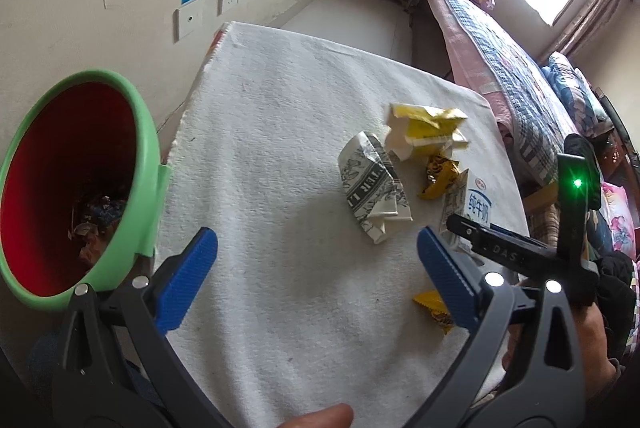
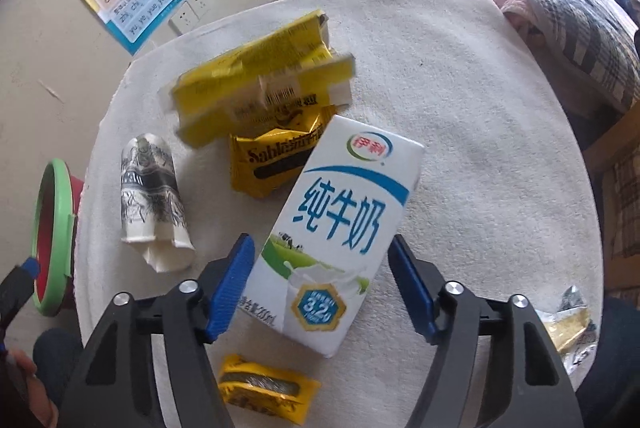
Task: Collect trash
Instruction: 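Grasp the crumpled printed paper cup with the left tool while the right tool reaches the milk carton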
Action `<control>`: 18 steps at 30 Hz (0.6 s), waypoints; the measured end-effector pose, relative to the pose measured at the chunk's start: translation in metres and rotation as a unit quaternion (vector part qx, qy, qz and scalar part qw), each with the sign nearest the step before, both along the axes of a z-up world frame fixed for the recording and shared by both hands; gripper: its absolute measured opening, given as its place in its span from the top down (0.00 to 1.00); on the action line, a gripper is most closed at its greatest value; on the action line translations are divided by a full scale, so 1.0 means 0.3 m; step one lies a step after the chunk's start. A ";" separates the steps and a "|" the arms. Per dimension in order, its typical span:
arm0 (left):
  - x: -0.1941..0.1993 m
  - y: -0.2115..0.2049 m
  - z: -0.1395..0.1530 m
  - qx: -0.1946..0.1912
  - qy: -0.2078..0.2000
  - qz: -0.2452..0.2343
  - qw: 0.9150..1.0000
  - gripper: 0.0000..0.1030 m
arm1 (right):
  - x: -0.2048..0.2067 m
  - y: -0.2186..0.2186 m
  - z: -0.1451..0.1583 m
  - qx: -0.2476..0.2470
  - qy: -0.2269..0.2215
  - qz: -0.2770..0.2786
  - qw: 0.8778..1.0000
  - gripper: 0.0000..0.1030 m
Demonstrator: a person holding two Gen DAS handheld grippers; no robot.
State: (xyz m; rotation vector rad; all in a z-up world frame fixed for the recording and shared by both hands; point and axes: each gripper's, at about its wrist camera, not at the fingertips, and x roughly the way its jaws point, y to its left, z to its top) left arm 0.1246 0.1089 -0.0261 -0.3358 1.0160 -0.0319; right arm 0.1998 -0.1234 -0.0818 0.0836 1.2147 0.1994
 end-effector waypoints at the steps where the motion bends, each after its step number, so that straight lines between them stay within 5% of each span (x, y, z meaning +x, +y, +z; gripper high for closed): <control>1: 0.004 -0.004 -0.002 -0.001 0.001 0.000 1.000 0.05 | -0.007 -0.004 0.003 -0.004 -0.001 0.005 1.000 0.40; 18: 0.165 -0.174 -0.090 0.024 0.039 -0.025 0.999 0.05 | -0.049 -0.069 0.018 -0.032 -0.016 0.037 0.999 0.44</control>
